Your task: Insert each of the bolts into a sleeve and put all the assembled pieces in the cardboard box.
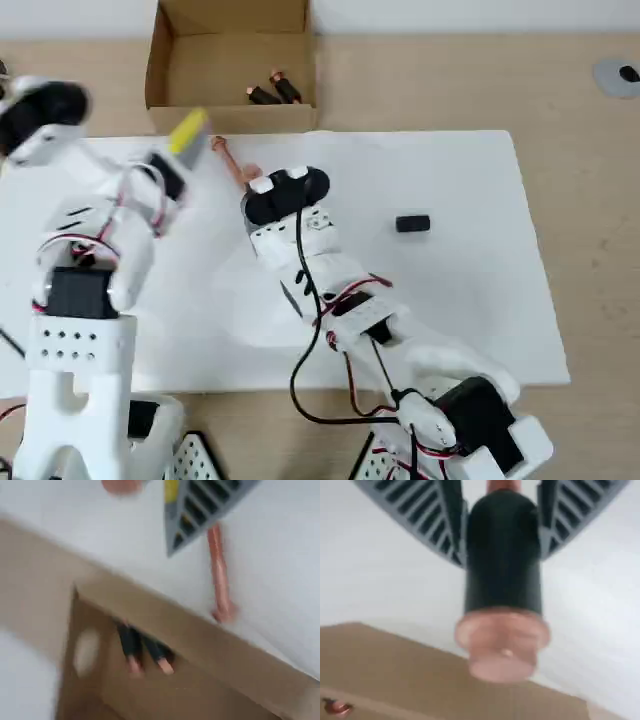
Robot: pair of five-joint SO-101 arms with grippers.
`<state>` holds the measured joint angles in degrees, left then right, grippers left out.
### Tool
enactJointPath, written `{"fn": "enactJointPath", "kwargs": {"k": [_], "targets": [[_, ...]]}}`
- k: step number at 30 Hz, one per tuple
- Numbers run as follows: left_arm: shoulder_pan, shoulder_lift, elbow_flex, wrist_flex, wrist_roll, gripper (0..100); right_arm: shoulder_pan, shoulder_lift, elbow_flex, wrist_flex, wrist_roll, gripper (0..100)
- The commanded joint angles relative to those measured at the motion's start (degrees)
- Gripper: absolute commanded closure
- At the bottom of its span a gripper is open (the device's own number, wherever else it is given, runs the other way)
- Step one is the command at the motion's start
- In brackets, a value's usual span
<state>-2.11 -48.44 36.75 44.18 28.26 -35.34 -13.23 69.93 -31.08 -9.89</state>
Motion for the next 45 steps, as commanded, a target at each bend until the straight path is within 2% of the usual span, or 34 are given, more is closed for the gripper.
{"fn": "enactJointPath", "kwargs": {"k": [1, 5, 11, 18, 25, 36, 45], "targets": [[-5.36, -0.22, 3.78, -8.00, 1.14, 74, 2.86, -0.40, -5.67, 0.44, 0.35, 98.8], [-6.15, 4.88, 9.41, -17.76, 1.05, 74, 6.02, 0.13, -14.73, 12.04, 0.35, 98.8], [-3.87, 19.30, 9.76, -23.91, -3.87, 74, 9.10, 4.97, -33.19, 29.36, 1.76, 98.8], [-0.53, 33.54, 8.88, -31.12, -4.22, 78, 10.24, 15.25, -53.23, 35.43, 9.58, 98.8], [0.70, 39.96, 4.57, -31.03, -4.31, 80, 11.56, 32.22, -75.30, 41.14, 10.37, 98.8], [1.05, 40.22, 4.48, -31.03, -4.40, 80, 15.52, 65.19, -116.53, 51.69, 10.37, 98.8], [2.64, 40.40, 4.40, -31.12, -5.89, 80, 15.52, 83.21, -144.48, 60.13, 10.37, 98.6]]}}
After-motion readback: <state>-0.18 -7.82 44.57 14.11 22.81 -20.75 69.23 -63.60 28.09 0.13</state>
